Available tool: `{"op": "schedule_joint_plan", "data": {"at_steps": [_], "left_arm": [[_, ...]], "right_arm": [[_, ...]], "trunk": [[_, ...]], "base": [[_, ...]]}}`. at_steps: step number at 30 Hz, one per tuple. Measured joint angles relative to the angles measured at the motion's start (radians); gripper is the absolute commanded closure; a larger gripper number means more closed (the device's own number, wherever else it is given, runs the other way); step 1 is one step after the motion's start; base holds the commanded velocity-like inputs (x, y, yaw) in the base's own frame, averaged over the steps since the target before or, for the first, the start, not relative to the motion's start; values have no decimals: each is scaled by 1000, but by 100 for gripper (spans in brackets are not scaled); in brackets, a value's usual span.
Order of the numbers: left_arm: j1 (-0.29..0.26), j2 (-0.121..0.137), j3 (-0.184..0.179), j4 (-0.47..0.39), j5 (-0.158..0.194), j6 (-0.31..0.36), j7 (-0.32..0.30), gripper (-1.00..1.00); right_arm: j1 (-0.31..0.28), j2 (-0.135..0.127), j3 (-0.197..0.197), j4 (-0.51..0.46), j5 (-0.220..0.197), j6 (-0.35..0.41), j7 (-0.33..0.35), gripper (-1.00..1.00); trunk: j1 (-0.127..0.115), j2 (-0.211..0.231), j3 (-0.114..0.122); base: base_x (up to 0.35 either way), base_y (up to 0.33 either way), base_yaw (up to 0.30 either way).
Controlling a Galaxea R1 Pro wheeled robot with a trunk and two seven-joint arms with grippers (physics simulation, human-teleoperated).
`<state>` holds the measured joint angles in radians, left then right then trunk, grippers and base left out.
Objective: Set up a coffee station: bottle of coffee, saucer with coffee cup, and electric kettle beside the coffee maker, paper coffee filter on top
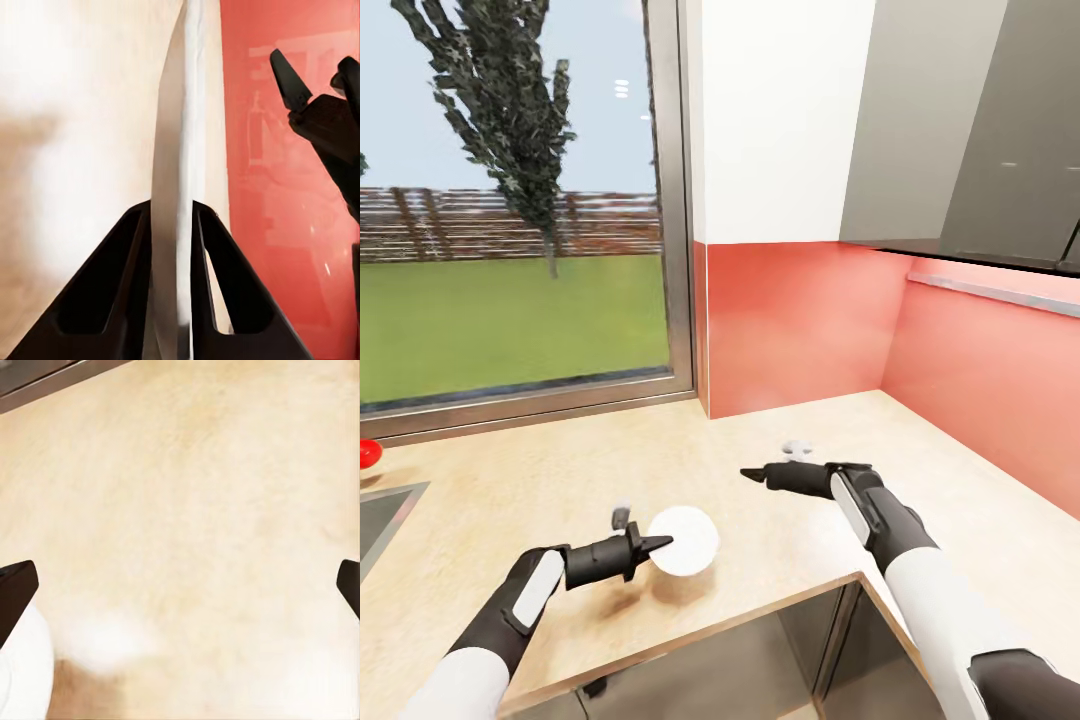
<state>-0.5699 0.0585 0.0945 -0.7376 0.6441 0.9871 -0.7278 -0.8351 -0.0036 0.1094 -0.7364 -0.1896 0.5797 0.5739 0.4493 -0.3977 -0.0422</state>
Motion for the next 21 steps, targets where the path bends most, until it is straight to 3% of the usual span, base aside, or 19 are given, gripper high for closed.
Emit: {"op": "schedule_joint_plan", "data": {"at_steps": [7,12,21], "left_arm": [[0,2,-2,-2,3,-6,-26,100],[0,6,-4,0,1,-11,-105,100],[0,9,1,-2,2,-10,-114,100]], "right_arm": [[0,-8,0,-55,-2,0,3,-100],[0,-8,1,-66,-1,0,2,-100],[0,-8,2,-66,-1,0,2,-100]], "trunk": [[1,0,0],[1,0,0],[1,0,6]], "base": [[-234,0,0],[-337,0,1],[-339,0,144]]}}
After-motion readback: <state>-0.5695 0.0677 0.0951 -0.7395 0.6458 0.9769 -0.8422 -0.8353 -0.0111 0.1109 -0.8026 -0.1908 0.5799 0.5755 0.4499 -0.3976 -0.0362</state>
